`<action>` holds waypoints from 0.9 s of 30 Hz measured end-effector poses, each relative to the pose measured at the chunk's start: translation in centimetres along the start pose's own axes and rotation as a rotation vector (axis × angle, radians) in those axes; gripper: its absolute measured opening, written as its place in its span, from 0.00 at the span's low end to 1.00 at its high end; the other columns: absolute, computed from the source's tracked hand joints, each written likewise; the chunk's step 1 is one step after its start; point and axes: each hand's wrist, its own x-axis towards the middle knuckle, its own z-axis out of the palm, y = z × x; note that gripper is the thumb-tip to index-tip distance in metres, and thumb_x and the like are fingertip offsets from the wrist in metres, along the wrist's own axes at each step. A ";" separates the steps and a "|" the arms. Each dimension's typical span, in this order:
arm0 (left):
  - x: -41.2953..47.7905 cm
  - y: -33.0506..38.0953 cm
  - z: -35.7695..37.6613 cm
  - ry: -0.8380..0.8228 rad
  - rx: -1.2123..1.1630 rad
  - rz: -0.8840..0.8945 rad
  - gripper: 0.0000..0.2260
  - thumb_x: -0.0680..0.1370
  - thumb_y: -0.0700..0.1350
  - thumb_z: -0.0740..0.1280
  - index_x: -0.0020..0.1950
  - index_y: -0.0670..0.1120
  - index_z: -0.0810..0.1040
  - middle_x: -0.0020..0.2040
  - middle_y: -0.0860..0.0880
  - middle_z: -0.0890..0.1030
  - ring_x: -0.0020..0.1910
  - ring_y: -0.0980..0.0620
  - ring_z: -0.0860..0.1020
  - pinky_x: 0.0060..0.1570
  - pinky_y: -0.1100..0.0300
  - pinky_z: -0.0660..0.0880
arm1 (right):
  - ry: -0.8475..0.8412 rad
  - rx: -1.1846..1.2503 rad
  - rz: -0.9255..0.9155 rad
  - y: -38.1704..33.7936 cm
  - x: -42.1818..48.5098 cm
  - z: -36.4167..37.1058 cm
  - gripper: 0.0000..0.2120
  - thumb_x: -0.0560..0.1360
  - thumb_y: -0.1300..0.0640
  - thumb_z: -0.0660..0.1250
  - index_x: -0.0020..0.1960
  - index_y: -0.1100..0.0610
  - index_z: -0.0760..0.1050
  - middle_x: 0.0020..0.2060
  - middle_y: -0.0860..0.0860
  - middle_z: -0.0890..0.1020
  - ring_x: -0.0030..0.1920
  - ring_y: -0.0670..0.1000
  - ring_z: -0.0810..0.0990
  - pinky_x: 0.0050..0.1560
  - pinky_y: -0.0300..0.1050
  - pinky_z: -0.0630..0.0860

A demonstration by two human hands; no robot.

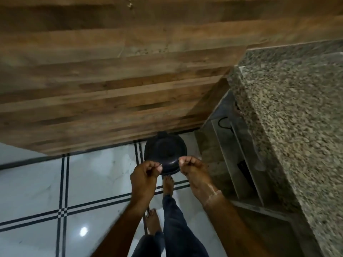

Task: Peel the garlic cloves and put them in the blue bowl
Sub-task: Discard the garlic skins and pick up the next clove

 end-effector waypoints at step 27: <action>28.0 -23.7 20.3 0.113 -0.307 -0.837 0.06 0.77 0.37 0.75 0.52 0.38 0.83 0.44 0.43 0.83 0.39 0.48 0.80 0.29 0.61 0.72 | 0.207 0.283 0.481 23.1 35.2 5.8 0.12 0.79 0.77 0.63 0.44 0.65 0.80 0.35 0.58 0.84 0.36 0.57 0.82 0.32 0.44 0.82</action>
